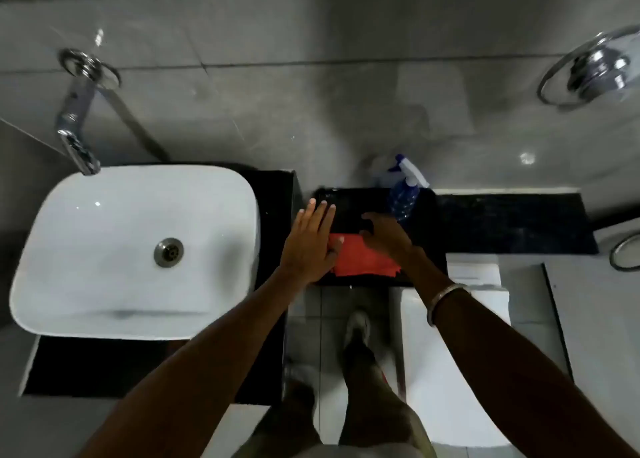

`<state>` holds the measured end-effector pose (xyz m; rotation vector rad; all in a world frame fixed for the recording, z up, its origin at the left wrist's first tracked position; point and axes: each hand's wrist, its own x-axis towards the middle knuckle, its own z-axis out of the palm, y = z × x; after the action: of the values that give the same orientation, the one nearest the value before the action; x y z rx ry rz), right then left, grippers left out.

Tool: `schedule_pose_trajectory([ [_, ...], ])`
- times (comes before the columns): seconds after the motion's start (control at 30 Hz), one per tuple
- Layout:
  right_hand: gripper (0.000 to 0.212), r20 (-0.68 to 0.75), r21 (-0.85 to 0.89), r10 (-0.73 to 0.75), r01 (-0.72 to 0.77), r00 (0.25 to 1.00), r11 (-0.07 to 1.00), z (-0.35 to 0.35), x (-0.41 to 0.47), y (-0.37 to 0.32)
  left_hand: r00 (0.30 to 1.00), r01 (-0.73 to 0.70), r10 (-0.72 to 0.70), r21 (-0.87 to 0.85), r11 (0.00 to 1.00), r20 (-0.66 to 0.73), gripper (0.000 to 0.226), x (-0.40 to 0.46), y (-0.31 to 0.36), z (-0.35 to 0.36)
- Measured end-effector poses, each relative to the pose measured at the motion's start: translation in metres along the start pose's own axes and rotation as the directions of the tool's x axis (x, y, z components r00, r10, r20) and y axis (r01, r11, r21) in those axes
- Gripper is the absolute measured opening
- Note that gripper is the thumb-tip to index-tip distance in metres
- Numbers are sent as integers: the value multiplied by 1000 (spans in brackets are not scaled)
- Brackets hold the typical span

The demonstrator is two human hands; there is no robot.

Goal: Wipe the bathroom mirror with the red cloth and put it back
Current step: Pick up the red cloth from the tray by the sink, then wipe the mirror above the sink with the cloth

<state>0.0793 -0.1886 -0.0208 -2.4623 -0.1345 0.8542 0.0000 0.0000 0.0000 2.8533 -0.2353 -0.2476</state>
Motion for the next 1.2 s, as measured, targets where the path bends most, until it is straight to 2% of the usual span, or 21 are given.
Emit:
schedule_pose_trajectory([
  [0.13,72,169,-148,30,-5,985,989,14,37,28,988,105,-107,23,994,110,70,11,-3,40],
  [0.23,79,172,-351,49,15,984,936,29,53,35,984,113,-112,6,994,136,69,18,-5,57],
  [0.3,73,183,-423,84,2,980,906,34,58,33,988,108,-106,-12,994,115,68,20,-7,61],
  [0.43,48,303,-326,85,19,949,945,30,54,25,991,132,-128,-101,986,49,69,20,-2,54],
  [0.53,41,365,-183,-3,75,931,980,14,35,2,979,137,-166,-223,965,-119,66,17,5,30],
  [0.6,26,316,-75,-70,98,946,992,-1,20,-23,948,106,-200,-346,932,-248,64,15,8,4],
  [0.67,20,170,80,-157,145,973,986,-25,-2,-63,907,56,-242,-469,882,-346,65,10,4,-34],
  [0.73,23,-47,150,-221,226,974,963,-51,-27,-108,855,8,-290,-547,837,-431,69,4,0,-72],
  [0.77,24,-181,148,-246,274,952,950,-62,-40,-129,835,-19,-320,-604,797,-448,70,0,0,-87],
  [0.83,26,-418,120,-329,411,847,904,-84,-73,-179,786,-136,-375,-728,672,-492,72,-9,3,-127],
  [0.87,26,-475,111,-404,509,782,854,-96,-89,-207,762,-223,-399,-786,577,-510,74,-8,4,-152],
  [0.9,24,-483,74,-496,599,721,797,-107,-104,-230,740,-322,-420,-825,464,-525,74,-6,6,-173],
  [0.97,20,-358,78,-675,741,646,667,-124,-134,-272,661,-490,-505,-829,270,-555,71,-9,7,-216],
  [1.0,24,-281,95,-735,780,617,618,-137,-148,-299,606,-542,-569,-812,217,-557,71,-13,7,-250],
  [1.03,30,-206,150,-750,778,628,610,-143,-153,-305,586,-569,-624,-811,136,-516,72,-11,10,-259],
  [1.07,34,-151,183,-783,795,603,578,-154,-159,-319,514,-635,-678,-764,110,-525,69,-11,9,-279],
  [1.13,37,-115,104,-857,864,503,493,-173,-170,-342,288,-762,-774,-625,172,-564,65,-14,0,-315],
  [1.2,40,-143,-125,-927,923,346,364,-196,-180,-371,194,-820,-794,-540,191,-577,75,-10,-7,-358],
])
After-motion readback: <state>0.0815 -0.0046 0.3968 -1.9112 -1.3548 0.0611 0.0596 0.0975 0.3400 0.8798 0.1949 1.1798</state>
